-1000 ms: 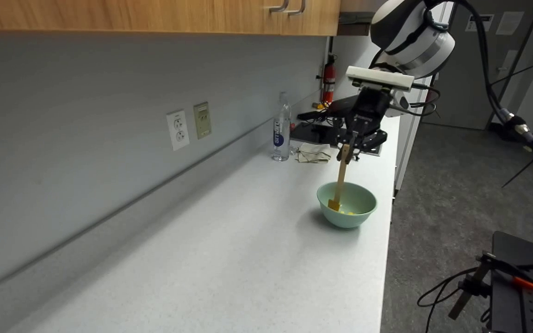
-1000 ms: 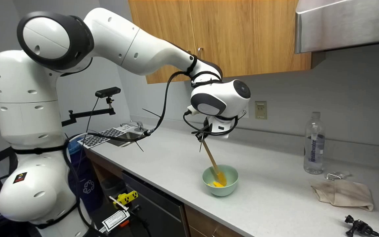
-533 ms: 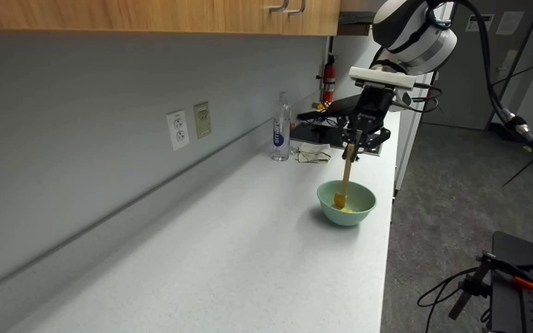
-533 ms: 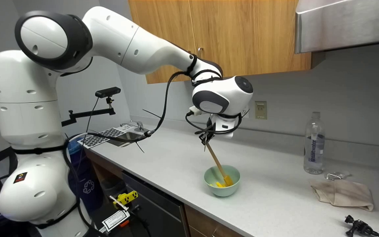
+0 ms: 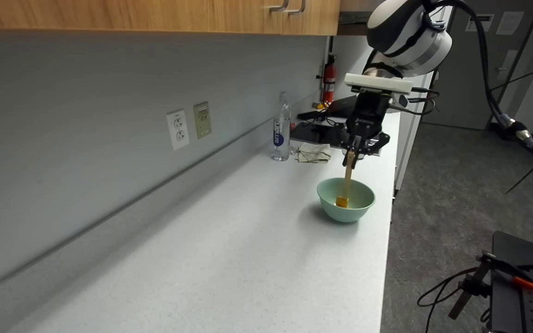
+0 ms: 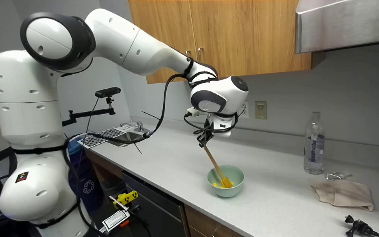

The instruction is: Use the ladle to stir in the bow

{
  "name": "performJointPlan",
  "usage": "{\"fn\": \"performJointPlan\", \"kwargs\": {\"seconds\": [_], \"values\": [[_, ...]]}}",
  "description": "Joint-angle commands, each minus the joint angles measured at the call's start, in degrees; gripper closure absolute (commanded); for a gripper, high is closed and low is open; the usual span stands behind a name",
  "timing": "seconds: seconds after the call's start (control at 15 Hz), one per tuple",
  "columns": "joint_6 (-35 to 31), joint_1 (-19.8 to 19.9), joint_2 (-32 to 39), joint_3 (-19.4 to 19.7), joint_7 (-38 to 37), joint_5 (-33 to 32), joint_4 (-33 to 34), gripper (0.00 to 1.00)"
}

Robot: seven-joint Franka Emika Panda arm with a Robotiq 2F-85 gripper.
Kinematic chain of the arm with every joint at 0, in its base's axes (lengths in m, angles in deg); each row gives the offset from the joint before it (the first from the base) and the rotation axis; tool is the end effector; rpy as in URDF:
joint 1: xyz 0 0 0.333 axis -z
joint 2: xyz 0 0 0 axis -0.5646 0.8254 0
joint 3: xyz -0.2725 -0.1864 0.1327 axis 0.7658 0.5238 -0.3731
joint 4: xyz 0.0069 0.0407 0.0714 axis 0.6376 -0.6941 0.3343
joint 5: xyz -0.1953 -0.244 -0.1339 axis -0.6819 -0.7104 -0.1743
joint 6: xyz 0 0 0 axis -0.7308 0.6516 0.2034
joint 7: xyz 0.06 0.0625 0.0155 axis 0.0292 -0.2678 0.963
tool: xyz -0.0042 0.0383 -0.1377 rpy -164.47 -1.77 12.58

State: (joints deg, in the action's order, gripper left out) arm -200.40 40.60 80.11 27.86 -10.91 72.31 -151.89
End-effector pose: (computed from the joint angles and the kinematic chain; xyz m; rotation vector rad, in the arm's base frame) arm 0.5143 -0.0475 0.3694 -1.9938 1.6614 0.6304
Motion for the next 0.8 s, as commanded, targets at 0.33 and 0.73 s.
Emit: {"fn": "performJointPlan", "kwargs": {"seconds": [0.33, 0.73], "values": [[4.6, 0.2, 1.3, 0.2, 0.0, 4.4, 1.8, 0.96], [-5.0, -2.7, -2.2, 0.4, -5.6, -9.2, 0.9, 0.96]]}}
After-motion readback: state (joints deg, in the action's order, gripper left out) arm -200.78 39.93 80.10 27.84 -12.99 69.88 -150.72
